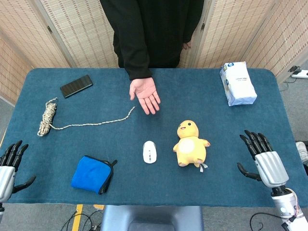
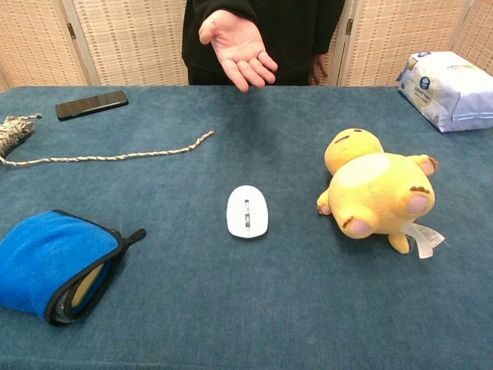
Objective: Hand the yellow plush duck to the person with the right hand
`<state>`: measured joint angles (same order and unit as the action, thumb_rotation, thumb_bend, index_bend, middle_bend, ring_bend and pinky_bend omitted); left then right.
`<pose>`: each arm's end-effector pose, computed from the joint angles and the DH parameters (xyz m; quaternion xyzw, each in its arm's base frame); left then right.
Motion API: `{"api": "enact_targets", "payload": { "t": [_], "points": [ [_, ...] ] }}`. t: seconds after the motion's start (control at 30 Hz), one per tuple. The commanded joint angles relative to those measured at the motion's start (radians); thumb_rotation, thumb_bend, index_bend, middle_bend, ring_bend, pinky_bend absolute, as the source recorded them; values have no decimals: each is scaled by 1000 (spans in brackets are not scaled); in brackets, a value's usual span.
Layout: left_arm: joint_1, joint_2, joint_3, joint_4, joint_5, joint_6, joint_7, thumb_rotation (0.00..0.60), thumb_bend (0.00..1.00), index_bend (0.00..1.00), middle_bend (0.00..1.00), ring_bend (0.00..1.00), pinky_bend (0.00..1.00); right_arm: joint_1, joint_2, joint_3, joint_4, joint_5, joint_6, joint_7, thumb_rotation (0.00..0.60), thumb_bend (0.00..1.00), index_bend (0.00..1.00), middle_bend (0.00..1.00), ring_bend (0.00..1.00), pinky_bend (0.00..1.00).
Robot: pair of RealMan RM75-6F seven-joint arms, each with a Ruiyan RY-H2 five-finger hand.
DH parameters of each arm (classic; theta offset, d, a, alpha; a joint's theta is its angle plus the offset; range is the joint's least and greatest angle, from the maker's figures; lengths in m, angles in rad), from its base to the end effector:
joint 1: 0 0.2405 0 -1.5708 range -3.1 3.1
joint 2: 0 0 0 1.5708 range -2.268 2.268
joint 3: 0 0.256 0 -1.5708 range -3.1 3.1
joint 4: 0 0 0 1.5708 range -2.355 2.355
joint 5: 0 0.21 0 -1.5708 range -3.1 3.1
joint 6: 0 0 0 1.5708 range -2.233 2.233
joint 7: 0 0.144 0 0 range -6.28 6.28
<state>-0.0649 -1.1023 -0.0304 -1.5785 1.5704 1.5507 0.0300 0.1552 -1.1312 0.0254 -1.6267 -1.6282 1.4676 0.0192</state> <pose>-0.3107 0.1709 0.1694 -0.6158 -0.3407 -0.3861 0.5963 -0.2800 -0.1943 0.1412 0.6449 -0.3621 0.4295 0.5182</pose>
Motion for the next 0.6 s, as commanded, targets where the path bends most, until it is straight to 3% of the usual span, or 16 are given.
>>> {"api": "enact_targets", "payload": {
  "t": [0.03,0.37,0.6],
  "points": [
    [-2,-3,-1,0,-2,-1,5,600,240,0,50,58,260,-3,2,1,1,-2,7,5,600,280,0,0,0,0],
    [11,-1,6,-10,25,36,-3,600,240,0,50,58,260,23,5,-8,-7,-19,-37,11,600,279,0,0,0,0],
    [11,4,9,-9,36,40,-18,600,240,0,50,58,260,137,57,-29,-104,-17,-260,-4,600,251,0,0,0,0]
  ]
}}
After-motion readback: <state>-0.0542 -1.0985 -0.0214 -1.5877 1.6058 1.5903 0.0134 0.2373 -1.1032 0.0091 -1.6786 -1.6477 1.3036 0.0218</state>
